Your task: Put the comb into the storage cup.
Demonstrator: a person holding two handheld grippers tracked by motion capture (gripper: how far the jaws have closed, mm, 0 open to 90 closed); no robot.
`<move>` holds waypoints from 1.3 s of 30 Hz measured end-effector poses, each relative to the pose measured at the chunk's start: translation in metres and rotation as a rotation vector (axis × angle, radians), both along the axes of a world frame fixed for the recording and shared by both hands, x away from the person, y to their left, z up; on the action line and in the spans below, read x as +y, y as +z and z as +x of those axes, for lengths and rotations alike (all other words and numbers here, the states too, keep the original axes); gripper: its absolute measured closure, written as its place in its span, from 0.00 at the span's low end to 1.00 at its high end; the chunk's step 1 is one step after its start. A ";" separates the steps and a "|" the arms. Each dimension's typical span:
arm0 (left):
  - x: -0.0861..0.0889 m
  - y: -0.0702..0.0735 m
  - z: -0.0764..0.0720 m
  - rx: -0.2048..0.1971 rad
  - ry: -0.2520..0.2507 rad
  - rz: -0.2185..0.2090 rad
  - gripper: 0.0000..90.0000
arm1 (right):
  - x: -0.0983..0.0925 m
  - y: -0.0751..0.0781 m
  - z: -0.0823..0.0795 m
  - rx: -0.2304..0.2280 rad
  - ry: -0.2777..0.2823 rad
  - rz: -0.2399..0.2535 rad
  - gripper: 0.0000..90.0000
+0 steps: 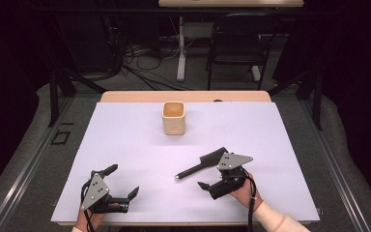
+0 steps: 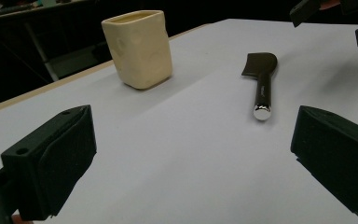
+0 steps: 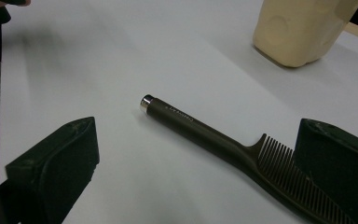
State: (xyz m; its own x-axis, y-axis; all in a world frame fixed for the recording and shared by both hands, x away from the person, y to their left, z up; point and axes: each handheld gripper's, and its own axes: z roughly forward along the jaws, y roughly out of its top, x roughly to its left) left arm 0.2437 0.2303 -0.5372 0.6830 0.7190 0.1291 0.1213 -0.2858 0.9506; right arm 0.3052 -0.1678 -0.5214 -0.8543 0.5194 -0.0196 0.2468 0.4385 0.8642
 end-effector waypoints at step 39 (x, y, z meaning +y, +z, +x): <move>0.000 0.000 0.000 -0.001 -0.003 -0.003 0.00 | 0.041 0.002 0.031 0.057 0.040 -0.033 0.00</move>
